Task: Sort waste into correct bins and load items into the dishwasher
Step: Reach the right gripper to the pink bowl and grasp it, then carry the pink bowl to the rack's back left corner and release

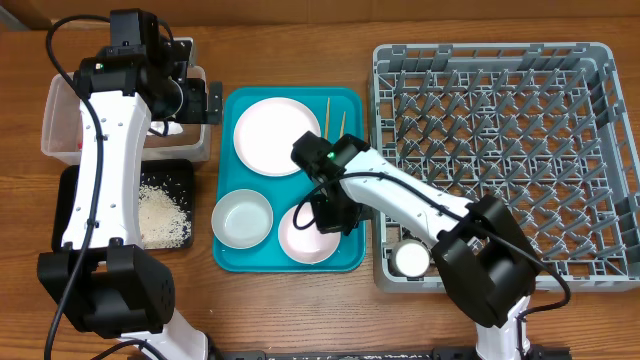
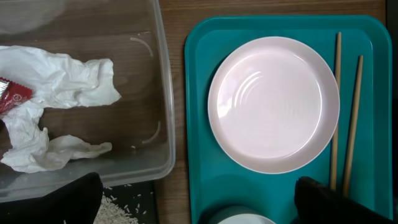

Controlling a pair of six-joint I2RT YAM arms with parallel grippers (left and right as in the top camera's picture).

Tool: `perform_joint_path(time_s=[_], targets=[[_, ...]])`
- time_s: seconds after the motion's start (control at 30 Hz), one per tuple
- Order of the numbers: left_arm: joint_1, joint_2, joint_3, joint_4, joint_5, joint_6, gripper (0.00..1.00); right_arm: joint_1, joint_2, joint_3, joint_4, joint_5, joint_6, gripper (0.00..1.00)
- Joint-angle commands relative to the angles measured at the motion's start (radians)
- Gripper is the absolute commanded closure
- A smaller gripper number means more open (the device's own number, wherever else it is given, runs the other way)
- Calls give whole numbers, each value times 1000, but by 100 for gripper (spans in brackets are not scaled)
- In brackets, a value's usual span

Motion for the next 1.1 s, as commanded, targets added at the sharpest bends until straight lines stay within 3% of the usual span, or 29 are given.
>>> perform_joint_path(time_s=[0.0,0.17,0.2,0.37,0.53,0.63,1.07], targets=[[2,-15,28,0,-17,-6,0,-45,-130,114,-69,138,21,96],[2,-15,28,0,-17,-6,0,-111,-280,309,-187,531,30,96],[2,-15,28,0,-17,-6,0,-124,-306,312,-164,787,31,96],[2,-15,28,0,-17,-6,0,-167,-270,294,35,1192,-8,96],[2,-15,28,0,-17,-6,0,-254,-169,290,293,1253,-209,96],[2,-15,28,0,-17,-6,0,-291,-109,290,404,1350,-227,96],[2,-15,28,0,-17,-6,0,-319,126,290,629,1345,-274,96]])
